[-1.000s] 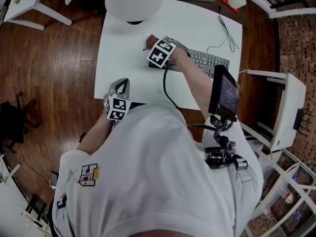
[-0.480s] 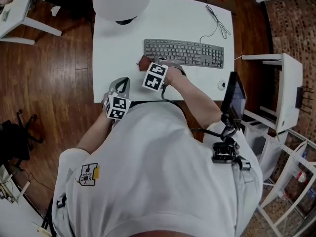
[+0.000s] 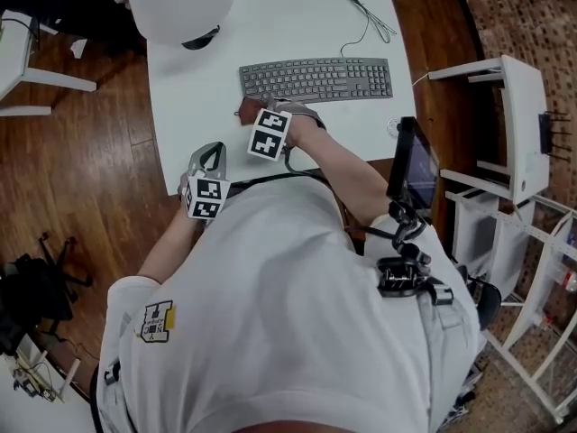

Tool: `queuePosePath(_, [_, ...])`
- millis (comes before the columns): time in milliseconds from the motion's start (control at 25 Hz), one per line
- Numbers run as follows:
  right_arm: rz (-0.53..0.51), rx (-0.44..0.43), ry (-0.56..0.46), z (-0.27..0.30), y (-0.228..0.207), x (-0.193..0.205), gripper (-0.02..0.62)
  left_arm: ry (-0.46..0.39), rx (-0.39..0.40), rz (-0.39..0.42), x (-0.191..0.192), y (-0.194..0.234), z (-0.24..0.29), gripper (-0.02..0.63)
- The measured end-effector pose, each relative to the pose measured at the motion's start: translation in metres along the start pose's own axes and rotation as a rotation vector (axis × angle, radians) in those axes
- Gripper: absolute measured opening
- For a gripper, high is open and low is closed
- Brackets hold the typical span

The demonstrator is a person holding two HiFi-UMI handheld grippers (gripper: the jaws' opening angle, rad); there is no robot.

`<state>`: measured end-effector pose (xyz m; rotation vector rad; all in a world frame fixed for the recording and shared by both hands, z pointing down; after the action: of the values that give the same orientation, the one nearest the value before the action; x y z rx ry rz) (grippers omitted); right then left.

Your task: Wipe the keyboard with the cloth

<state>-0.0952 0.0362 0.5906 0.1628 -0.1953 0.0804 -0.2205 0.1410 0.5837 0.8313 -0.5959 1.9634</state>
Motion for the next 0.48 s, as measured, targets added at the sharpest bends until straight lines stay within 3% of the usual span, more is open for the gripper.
queuePosePath(280, [-0.076, -0.029, 0.074, -0.008, 0.005, 0.083, 0.092, 0.007, -0.007, 0.007, -0.023, -0.031, 0.017, -0.002])
queuePosePath(480, [-0.041, -0.021, 0.074, -0.012, -0.01, 0.14, 0.092, 0.018, -0.005, 0.02, -0.04, -0.059, 0.038, -0.002])
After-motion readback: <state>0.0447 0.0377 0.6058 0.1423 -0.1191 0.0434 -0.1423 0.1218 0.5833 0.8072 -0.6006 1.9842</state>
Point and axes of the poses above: the fingertips, and each gripper's own axes: z forward along the fingers, y to its left, x out of its underside, the point moved 7 cm from there along -z, backward along the fingers
